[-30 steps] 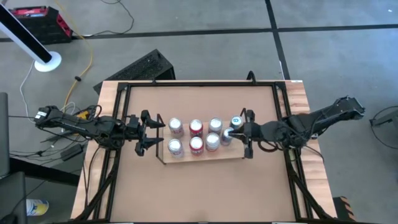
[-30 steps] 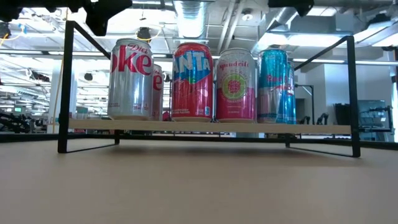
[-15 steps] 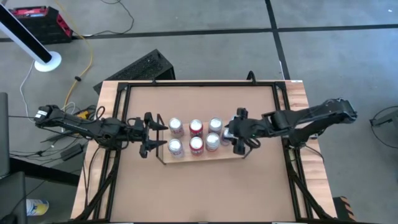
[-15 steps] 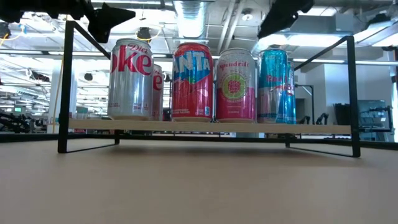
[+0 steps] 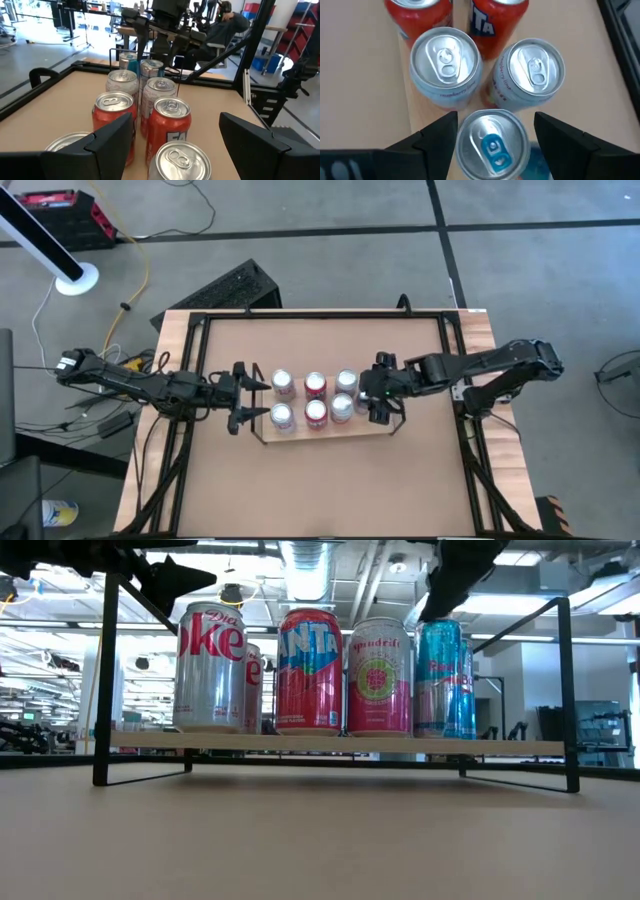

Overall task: Place canned beverage on shelf
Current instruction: Put the blue soda can on the shelf aligned with the other pink can

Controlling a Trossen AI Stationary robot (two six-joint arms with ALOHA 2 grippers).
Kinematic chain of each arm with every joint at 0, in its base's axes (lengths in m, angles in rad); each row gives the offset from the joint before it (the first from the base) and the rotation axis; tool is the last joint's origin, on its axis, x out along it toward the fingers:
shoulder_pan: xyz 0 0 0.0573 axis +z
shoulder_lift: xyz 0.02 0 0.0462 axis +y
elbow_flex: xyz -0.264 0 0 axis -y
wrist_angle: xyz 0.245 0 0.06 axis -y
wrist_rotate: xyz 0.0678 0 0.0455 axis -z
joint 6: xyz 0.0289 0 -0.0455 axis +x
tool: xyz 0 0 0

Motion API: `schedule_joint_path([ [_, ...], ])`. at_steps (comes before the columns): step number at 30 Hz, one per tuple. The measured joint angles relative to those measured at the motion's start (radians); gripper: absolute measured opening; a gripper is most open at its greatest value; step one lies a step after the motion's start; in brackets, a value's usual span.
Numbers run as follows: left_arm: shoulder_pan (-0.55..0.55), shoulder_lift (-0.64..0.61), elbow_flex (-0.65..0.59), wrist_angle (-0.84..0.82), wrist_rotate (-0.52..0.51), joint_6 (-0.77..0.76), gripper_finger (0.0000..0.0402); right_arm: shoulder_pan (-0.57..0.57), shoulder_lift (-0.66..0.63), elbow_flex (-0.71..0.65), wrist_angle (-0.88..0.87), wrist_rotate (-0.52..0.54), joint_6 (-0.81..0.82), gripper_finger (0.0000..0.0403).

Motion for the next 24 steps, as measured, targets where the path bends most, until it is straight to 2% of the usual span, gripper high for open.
schedule_joint_path([
  [24,0.000,0.000,0.000,-0.024,0.002,-0.003,0.0279,-0.007,0.026,0.001,-0.046,-0.024,0.032,0.0286],
])
